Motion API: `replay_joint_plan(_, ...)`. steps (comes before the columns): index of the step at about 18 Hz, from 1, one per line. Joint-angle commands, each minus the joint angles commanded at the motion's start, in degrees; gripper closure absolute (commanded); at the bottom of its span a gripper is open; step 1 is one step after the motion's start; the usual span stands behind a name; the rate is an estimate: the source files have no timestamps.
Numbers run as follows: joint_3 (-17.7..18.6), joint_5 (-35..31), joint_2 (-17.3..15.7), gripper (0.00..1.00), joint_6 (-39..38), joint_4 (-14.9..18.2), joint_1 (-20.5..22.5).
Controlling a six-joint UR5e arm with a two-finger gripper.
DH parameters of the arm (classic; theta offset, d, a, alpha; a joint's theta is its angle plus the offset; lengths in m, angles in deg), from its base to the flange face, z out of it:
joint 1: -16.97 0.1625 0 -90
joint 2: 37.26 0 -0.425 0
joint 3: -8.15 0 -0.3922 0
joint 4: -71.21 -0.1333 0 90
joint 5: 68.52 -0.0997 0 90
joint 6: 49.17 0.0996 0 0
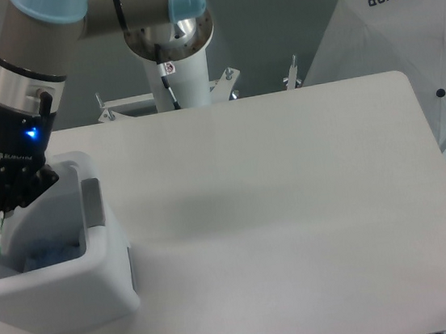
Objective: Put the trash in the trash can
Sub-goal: 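Lower the bag into the bin and open the gripper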
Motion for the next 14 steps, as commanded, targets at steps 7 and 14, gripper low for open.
replay_joint_plan(7, -1.49, -2.72, 3.34, 1.0, 0.61, 0.0, -0.09)
replay_joint_plan(14, -1.85, -5.01, 3.87, 0.85, 1.14, 0.0, -0.52)
